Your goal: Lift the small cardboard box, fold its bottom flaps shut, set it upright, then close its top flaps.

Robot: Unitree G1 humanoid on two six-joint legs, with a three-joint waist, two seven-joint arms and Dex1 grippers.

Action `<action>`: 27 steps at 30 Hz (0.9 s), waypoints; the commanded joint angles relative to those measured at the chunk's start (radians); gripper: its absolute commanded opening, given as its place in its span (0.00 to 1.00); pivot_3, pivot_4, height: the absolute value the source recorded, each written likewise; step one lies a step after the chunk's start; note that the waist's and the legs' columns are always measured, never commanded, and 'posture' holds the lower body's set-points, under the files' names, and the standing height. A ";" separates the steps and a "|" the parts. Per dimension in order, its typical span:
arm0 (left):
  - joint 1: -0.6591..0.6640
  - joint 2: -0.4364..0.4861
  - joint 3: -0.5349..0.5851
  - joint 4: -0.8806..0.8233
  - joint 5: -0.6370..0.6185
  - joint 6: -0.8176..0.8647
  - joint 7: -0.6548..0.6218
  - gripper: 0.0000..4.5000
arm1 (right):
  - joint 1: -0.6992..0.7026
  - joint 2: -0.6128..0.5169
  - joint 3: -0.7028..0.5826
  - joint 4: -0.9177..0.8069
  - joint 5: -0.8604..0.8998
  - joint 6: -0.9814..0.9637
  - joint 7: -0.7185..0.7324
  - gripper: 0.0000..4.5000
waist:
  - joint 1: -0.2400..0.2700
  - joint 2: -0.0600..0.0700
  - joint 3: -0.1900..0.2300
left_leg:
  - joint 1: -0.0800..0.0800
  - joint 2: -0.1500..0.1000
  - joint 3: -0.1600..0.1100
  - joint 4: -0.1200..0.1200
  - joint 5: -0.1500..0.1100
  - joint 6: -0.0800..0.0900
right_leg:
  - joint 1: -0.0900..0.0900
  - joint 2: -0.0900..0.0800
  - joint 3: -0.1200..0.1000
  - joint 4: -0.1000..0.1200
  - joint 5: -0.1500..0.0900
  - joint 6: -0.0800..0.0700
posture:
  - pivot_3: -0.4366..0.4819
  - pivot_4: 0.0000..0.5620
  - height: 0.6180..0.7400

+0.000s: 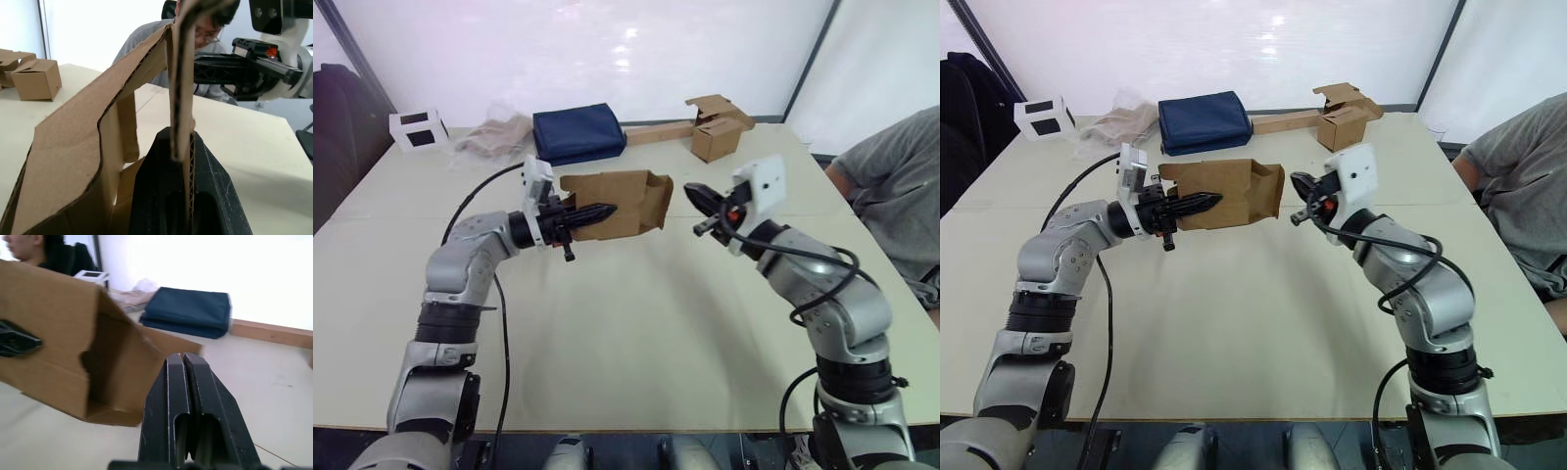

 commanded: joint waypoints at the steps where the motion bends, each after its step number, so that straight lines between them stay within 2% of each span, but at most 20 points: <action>1: -0.028 0.007 0.006 -0.015 -0.003 -0.024 0.000 0.00 | -0.035 0.019 0.009 0.000 -0.026 -0.033 0.008 0.00 | 0.000 0.000 0.000 | 0.000 0.000 0.000 0.000 0.000 0.000 | 0.000 0.000 0.000 0.000 0.000 0.000 | 0.48 0.27 1.00; 9: -0.016 0.006 0.002 -0.027 -0.008 -0.018 0.003 0.00 | -0.064 0.052 0.011 0.030 -0.056 -0.046 0.016 0.00 | -0.013 0.000 0.000 | 0.000 0.000 0.000 0.000 0.000 0.000 | 0.000 0.000 0.000 0.000 0.000 0.000 | 0.48 0.27 1.00; 18: -0.019 0.022 0.004 -0.024 -0.023 0.026 -0.004 0.00 | -0.065 0.014 -0.049 0.032 -0.062 -0.033 0.038 0.00 | -0.023 0.000 0.000 | 0.000 0.000 0.000 -0.001 0.000 0.000 | 0.000 0.000 0.000 0.000 0.000 0.000 | 0.48 0.27 1.00; 27: -0.036 0.030 0.012 -0.006 -0.042 0.072 -0.016 0.00 | -0.096 0.024 -0.020 0.074 -0.087 -0.046 0.066 0.00 | -0.023 0.000 0.000 | 0.000 0.000 0.000 -0.001 0.000 0.000 | 0.000 0.000 0.000 0.000 0.000 0.000 | 0.48 0.27 1.00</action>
